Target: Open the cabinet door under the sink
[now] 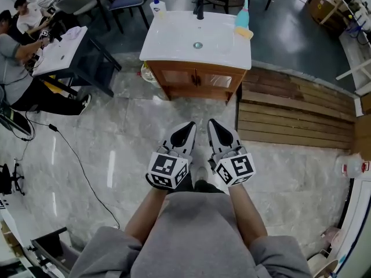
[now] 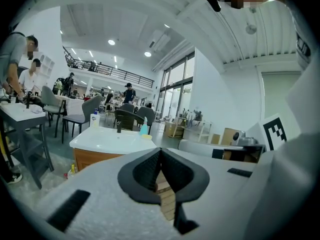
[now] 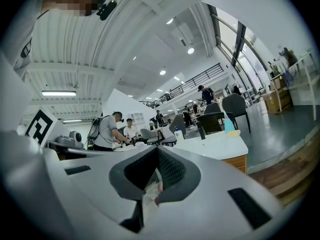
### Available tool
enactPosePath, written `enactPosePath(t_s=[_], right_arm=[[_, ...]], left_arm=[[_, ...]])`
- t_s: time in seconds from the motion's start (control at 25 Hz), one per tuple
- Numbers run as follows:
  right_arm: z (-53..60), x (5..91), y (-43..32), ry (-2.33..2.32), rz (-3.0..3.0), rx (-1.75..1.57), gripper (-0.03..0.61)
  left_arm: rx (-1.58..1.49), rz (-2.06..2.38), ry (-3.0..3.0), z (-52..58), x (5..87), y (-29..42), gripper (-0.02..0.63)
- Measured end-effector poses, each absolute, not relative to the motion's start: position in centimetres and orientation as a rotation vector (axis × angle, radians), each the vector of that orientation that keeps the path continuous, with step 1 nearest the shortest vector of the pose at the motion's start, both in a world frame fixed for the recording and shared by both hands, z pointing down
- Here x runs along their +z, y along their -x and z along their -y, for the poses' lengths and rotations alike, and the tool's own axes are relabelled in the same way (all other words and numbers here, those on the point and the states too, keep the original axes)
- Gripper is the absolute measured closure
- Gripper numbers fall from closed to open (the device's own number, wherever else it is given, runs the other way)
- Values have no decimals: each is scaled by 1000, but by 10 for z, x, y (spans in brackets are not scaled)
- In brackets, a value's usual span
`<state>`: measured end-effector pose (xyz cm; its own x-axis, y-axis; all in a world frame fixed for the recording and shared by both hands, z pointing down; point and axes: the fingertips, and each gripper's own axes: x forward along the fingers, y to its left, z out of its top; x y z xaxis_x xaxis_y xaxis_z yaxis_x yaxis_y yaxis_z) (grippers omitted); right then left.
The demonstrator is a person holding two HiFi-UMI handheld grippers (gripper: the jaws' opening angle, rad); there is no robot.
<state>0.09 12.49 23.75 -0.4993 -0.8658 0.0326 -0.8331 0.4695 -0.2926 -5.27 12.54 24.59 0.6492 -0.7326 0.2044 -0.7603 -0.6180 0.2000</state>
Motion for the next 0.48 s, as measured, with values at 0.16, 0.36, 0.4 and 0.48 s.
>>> enactPosePath(t_s=[0.16,0.36,0.4,0.48], right_arm=[[-96,247,2,1529,-2575,-438,574],[-57,258,6,1574,-2550,-474,574],[-49,261,7,1583,-2545,-481,574],[-32,266,8,1603,-2535,-499,574]], left_arm=[[153,1179,-2593,-98,257,56,606],[159,1135,-2595,-57,267,59,606],[159,1127,-2595,-48,269,60,606],[161,1112,-2594,-29,272,62,606]])
